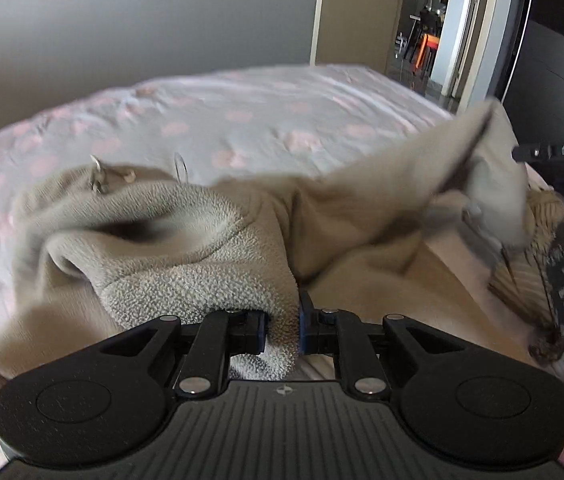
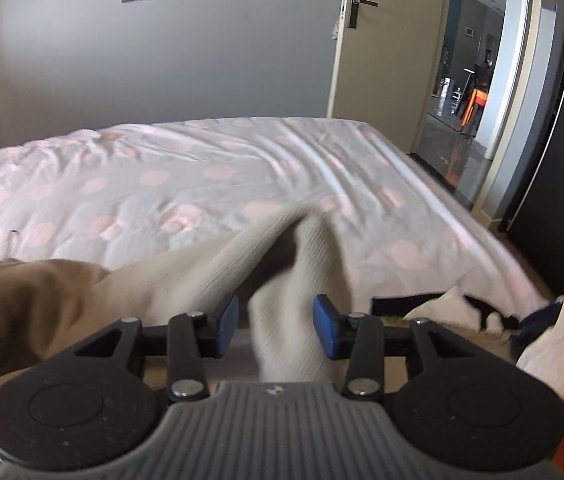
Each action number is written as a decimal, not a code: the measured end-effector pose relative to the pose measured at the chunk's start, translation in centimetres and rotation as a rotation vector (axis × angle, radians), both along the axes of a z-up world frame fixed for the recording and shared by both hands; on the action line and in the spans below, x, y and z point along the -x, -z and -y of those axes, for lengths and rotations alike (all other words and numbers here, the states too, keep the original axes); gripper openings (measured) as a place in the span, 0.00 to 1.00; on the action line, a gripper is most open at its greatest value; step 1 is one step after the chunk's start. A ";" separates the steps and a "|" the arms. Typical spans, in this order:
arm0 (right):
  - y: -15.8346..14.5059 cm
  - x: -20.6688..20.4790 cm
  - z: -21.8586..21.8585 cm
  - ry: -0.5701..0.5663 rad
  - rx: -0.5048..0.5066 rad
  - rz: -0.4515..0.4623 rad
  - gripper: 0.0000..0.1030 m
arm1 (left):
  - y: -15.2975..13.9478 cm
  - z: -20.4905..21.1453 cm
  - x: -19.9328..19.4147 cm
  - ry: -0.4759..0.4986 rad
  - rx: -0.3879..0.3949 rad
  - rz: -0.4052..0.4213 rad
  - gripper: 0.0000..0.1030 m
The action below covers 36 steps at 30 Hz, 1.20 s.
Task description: Fold clothes
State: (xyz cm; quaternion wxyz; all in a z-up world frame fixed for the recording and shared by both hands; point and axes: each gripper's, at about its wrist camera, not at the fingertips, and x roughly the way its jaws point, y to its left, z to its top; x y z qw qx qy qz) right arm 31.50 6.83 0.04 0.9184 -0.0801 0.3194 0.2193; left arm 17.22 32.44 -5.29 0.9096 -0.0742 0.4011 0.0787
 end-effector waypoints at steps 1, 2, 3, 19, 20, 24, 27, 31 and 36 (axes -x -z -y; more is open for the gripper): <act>0.4 1.4 0.2 -0.017 -0.036 -0.015 0.50 | 1.1 0.5 0.4 0.006 0.004 -0.022 0.12; 0.9 3.0 0.2 -0.036 -0.071 -0.037 0.50 | 2.3 1.0 0.7 0.008 0.002 -0.036 0.12; 1.7 4.5 -0.3 -0.058 -0.097 -0.064 0.51 | 3.0 1.3 1.4 -0.010 -0.003 -0.024 0.12; 12.2 18.2 -5.7 -0.213 -0.100 -0.167 0.65 | -0.6 -0.2 14.8 -0.253 -0.141 0.144 0.54; 12.3 18.4 -5.8 -0.218 -0.092 -0.156 0.66 | -0.7 -1.2 15.3 -0.302 -0.133 0.140 0.56; 12.6 18.2 -5.5 -0.236 -0.126 -0.163 0.75 | -1.1 -6.1 16.9 -0.495 -0.046 0.158 0.58; 13.0 18.0 -5.8 -0.226 -0.118 -0.177 0.76 | -1.2 -8.9 17.4 -0.565 0.028 0.184 0.60; 13.4 17.9 -6.3 -0.229 -0.111 -0.173 0.78 | -0.3 -11.7 16.7 -0.590 0.146 0.200 0.60; 14.1 17.4 -6.6 -0.222 -0.107 -0.181 0.78 | 1.6 -14.2 16.1 -0.657 0.309 0.254 0.45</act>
